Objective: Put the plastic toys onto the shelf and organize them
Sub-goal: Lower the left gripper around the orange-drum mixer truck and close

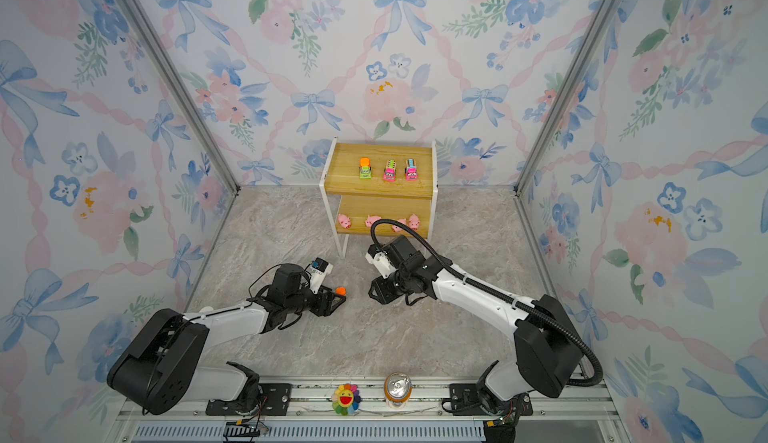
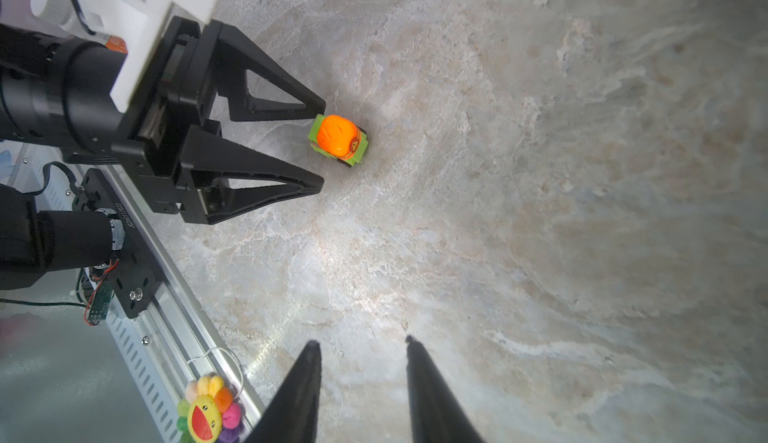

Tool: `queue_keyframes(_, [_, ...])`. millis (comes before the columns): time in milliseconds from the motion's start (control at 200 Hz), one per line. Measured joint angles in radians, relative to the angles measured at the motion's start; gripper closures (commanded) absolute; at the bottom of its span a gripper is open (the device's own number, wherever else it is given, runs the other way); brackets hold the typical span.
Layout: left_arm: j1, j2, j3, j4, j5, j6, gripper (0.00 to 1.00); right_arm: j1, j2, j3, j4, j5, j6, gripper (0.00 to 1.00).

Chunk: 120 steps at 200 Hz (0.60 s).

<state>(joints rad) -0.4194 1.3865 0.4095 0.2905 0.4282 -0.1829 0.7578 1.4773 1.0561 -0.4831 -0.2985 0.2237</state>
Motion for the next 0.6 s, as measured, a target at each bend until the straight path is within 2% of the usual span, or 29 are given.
queue_keyframes(290, [-0.072, 0.005, 0.013, -0.008, -0.005, 0.0, 0.32, -0.011, -0.034, -0.037, 0.003, 0.001, 0.001, 0.62])
queue_keyframes(600, [-0.078, 0.029, 0.065, -0.012, -0.093, 0.003, 0.33, -0.012, -0.054, -0.064, 0.007, 0.001, 0.017, 0.62])
